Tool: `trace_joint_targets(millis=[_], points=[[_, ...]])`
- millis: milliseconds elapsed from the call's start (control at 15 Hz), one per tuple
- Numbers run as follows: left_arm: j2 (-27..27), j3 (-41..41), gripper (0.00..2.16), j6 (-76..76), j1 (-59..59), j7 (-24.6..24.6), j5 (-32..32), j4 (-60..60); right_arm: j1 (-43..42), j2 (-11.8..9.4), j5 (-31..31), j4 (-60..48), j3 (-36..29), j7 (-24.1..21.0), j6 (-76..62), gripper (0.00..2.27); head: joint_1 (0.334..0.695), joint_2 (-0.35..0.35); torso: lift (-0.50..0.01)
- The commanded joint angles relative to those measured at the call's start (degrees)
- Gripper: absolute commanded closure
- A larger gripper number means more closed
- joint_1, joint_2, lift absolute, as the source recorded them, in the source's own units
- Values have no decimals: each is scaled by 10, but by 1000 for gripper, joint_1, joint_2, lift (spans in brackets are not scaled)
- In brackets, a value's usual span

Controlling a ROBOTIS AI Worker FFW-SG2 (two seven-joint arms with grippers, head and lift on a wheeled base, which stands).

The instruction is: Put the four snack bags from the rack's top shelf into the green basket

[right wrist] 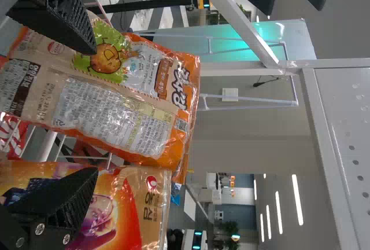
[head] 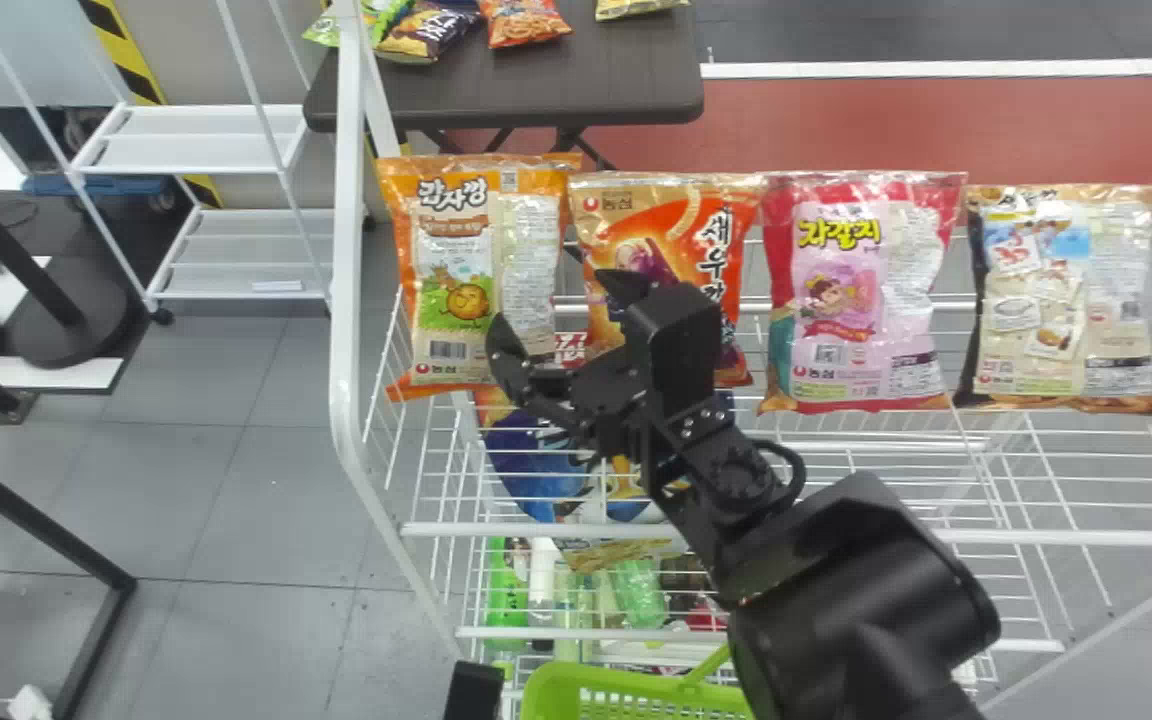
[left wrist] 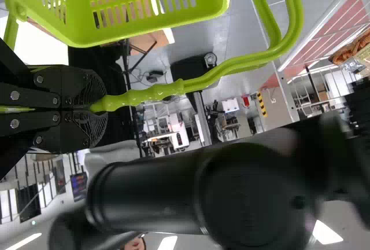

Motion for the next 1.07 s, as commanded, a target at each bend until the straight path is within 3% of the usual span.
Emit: trace_joint_targets(millis=[0, 467, 667, 733, 800, 933, 1000], points=[[12, 3, 2115, 0, -14, -1, 18, 9, -33, 2, -18, 32, 1, 1, 1, 93, 695, 90, 0], [17, 15, 2115, -2, -15, -8, 33, 11, -88, 2, -17, 94, 13, 42, 3, 218, 695, 115, 0], [17, 20, 2115, -2, -14, -11, 35, 12, -107, 2, -16, 103, 21, 59, 22, 427, 695, 130, 0], [17, 21, 2115, -2, -13, -13, 35, 13, -115, 2, -16, 108, 23, 70, 35, 562, 695, 140, 0], [17, 22, 2115, -4, -13, -13, 35, 15, -122, 2, -14, 111, 23, 85, 49, 873, 695, 147, 0], [17, 22, 2115, -7, -12, -14, 36, 15, -126, 2, -13, 109, 27, 97, 86, 1814, 695, 158, 0], [17, 23, 2115, -7, -12, -15, 36, 15, -119, 2, -11, 102, 28, 97, 87, 2071, 695, 161, 0]])
